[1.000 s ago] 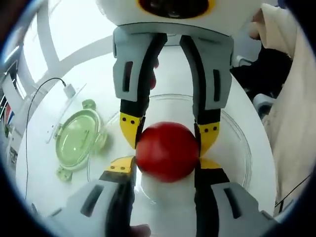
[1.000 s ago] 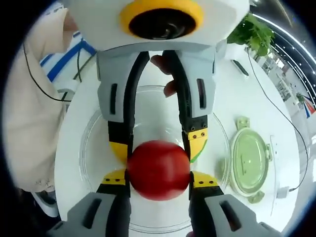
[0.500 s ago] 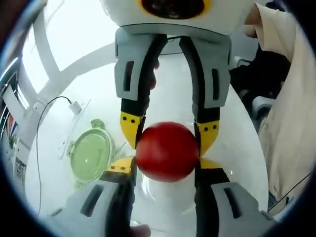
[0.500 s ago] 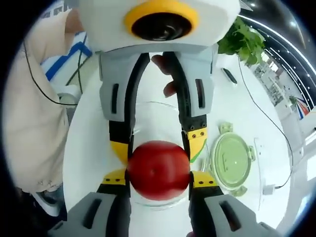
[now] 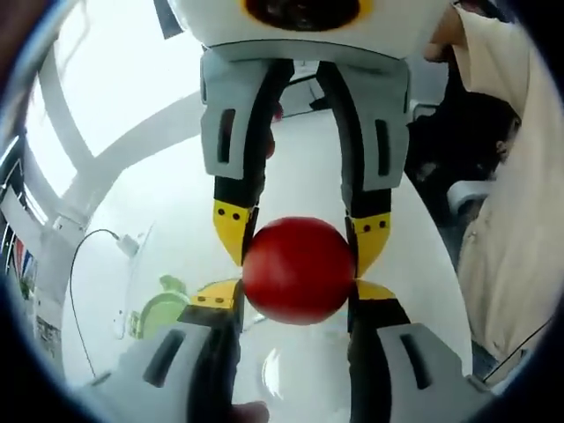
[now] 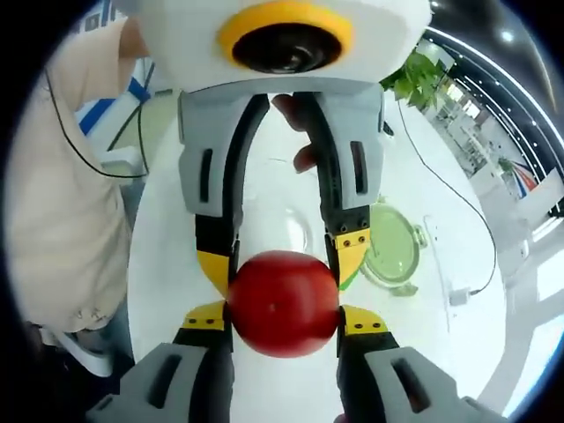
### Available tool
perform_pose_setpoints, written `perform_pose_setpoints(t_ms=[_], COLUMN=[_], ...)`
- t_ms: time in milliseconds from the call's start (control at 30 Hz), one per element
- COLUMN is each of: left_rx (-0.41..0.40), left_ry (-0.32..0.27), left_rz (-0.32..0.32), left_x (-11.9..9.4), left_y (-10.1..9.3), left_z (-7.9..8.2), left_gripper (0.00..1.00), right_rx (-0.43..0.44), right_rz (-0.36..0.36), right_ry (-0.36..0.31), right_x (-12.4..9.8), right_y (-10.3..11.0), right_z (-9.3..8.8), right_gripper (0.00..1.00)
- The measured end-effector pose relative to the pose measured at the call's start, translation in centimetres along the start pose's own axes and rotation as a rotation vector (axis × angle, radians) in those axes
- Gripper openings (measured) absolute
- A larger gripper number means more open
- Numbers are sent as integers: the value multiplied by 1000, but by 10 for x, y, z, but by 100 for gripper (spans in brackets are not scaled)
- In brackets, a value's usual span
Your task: Open container latches remove lid place lid upside down on tabletop take tomato from container place on tabletop
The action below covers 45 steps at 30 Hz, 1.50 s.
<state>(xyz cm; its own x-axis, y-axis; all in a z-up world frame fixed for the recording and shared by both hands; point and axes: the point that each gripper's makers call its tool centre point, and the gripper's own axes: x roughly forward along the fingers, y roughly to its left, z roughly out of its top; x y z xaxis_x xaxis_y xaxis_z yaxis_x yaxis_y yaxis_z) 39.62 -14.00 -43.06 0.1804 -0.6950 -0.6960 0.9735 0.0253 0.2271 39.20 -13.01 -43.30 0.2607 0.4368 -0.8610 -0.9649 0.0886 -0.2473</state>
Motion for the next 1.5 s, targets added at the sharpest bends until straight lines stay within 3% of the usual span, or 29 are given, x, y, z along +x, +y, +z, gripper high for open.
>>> perform_pose_setpoints(t_ms=[300,600,1000,1500], left_rx=[38,63,46,49], left_ry=[-14,7,33,50], left_rz=[-30,-59,-70,-58], left_x=[35,71,114,140], left_y=[0,-4,-11,-17], left_z=[32,41,29,12], left_gripper=[37,37,37,36], right_rx=[37,60,78,110], right_rz=[-23,-18,9,21], right_ry=[27,70,112,109], right_x=[-18,-14,12,37], right_y=[1,1,2,6], right_z=[-45,-83,-122,-142], right_gripper=[41,41,41,41])
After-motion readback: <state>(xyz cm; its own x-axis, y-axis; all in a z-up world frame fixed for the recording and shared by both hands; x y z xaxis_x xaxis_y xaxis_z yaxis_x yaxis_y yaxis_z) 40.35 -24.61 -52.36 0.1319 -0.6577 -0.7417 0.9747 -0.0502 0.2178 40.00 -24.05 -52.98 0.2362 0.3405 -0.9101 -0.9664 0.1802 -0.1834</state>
